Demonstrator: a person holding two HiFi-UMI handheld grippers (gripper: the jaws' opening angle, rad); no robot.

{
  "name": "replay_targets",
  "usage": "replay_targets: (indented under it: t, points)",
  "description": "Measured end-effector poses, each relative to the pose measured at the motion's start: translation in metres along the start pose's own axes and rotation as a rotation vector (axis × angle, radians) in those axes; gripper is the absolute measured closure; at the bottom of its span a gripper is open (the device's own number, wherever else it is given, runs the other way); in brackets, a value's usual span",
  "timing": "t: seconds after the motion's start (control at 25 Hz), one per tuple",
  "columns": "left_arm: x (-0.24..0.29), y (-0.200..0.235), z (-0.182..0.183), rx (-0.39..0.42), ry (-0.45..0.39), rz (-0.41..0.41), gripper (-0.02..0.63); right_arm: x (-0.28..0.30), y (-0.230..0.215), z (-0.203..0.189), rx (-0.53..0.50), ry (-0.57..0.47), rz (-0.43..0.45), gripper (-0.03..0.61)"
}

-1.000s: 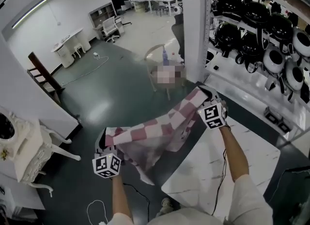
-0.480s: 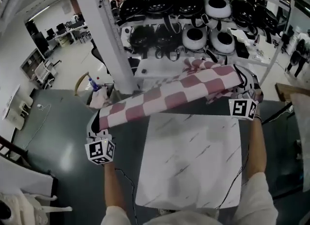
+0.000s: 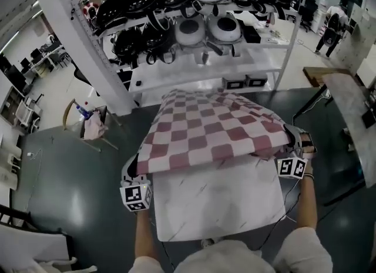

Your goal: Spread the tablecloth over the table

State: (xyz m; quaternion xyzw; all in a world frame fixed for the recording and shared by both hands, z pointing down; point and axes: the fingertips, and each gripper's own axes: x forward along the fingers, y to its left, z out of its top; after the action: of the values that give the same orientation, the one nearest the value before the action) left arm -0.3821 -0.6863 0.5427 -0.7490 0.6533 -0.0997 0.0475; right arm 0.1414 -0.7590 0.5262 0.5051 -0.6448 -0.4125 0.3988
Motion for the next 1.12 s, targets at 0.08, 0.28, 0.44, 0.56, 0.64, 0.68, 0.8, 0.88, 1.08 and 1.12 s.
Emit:
replay_targets:
  t: [0.08,0.28,0.44,0.56,0.64,0.68,0.8,0.88,1.08,1.12]
  points:
    - [-0.021,-0.018,-0.025,0.013,0.042,-0.030,0.588,-0.034,0.032,-0.018,-0.025,0.053,0.058,0.565]
    - [-0.080,-0.052,-0.066,0.033,0.116,-0.083,0.588,-0.116,0.098,-0.044,-0.032,0.145,0.183,0.565]
    - [-0.138,-0.066,-0.084,0.048,0.139,-0.084,0.588,-0.162,0.117,-0.046,-0.005,0.165,0.213,0.565]
    - [-0.173,-0.070,-0.102,0.026,0.173,-0.077,0.588,-0.192,0.141,-0.044,0.008,0.174,0.246,0.565]
    - [-0.191,-0.077,-0.110,0.047,0.198,-0.085,0.588,-0.209,0.157,-0.049,0.017,0.191,0.272,0.565]
    - [-0.199,-0.082,-0.113,0.058,0.209,-0.089,0.588,-0.215,0.162,-0.052,0.028,0.200,0.280,0.565]
    - [-0.216,-0.095,-0.117,0.071,0.232,-0.092,0.588,-0.228,0.167,-0.062,0.046,0.208,0.292,0.565]
    - [-0.222,-0.105,-0.118,0.086,0.248,-0.093,0.588,-0.232,0.166,-0.070,0.039,0.203,0.293,0.565]
    - [-0.218,-0.145,-0.099,0.127,0.246,-0.123,0.588,-0.227,0.120,-0.101,-0.003,0.190,0.231,0.565]
    - [-0.216,-0.152,-0.094,0.119,0.241,-0.119,0.588,-0.229,0.105,-0.104,0.016,0.190,0.189,0.565]
